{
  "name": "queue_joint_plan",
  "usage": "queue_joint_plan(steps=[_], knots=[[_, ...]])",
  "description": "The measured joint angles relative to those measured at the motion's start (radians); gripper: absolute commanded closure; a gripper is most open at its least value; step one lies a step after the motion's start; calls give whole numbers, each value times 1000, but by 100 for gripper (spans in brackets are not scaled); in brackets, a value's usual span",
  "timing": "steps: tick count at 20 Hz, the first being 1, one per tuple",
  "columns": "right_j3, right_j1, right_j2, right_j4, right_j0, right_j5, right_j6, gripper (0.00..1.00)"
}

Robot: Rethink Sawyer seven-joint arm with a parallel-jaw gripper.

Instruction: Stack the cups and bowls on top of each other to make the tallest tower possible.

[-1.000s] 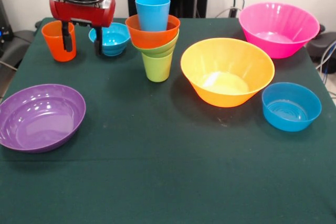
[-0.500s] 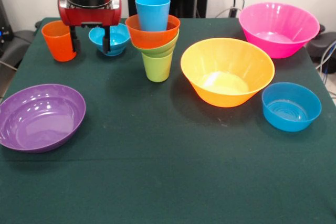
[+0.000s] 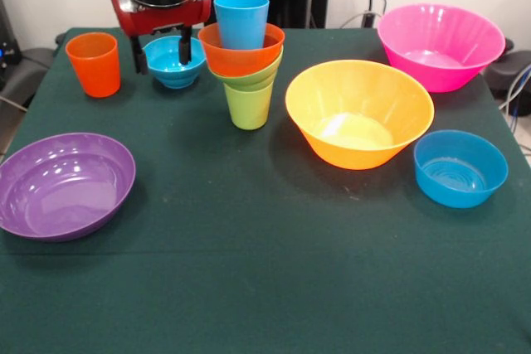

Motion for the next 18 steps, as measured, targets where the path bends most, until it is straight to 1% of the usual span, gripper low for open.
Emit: queue_joint_plan(steps=[6,18], knots=[[-5,0,10,-5,0,3,-45,0],[-42,-4,10,-90,1,50,-50,0]])
